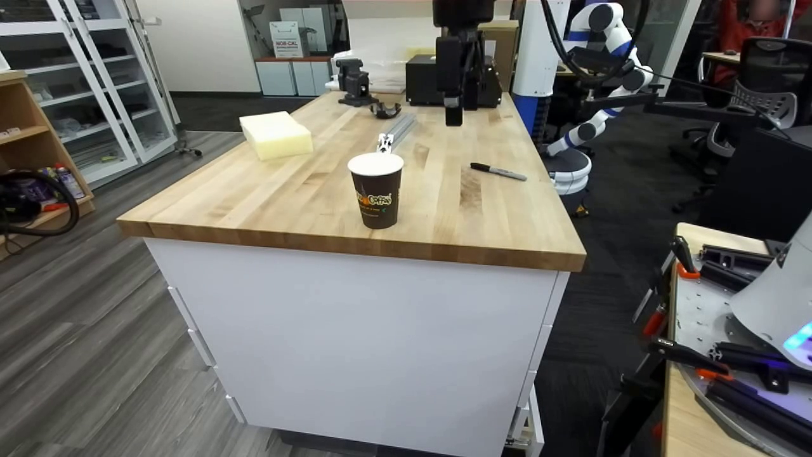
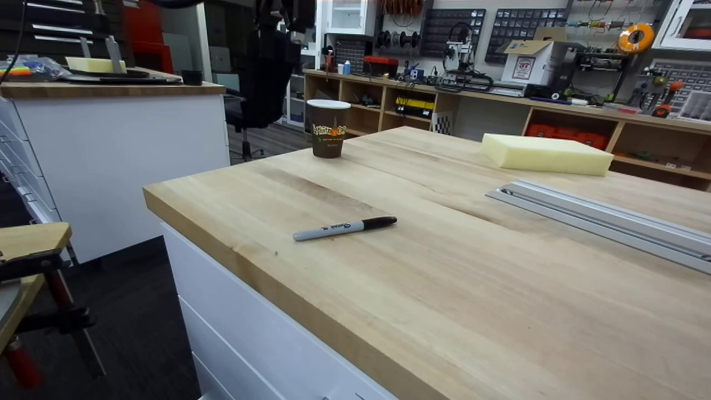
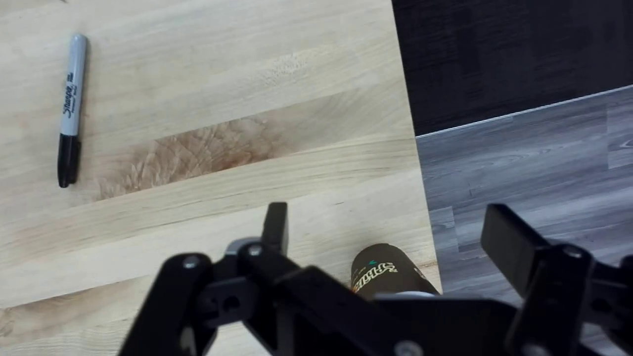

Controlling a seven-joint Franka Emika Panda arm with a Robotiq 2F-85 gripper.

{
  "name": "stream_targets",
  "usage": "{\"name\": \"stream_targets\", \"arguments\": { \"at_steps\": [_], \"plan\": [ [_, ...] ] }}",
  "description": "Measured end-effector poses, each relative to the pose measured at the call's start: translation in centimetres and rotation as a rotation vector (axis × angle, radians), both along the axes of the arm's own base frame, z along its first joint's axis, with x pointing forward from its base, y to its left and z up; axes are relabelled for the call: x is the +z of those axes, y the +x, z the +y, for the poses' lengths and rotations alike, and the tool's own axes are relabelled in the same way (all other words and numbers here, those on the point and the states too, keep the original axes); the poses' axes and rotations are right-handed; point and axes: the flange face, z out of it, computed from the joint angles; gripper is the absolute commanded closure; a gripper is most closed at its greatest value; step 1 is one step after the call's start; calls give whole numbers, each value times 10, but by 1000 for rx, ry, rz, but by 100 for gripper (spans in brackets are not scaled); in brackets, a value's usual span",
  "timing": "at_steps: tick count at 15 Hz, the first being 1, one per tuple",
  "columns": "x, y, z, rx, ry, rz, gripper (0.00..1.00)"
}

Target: Move the cup to the right side of the marker then put the marker in the cup then remove the marker out of the cup

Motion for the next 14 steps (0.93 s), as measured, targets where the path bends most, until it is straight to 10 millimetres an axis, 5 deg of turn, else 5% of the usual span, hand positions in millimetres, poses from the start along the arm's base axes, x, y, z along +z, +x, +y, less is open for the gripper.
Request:
{"name": "stream_targets", "arguments": {
  "at_steps": [14],
  "plan": [
    [-54,92,1,-13,3,39,0]
  ]
}}
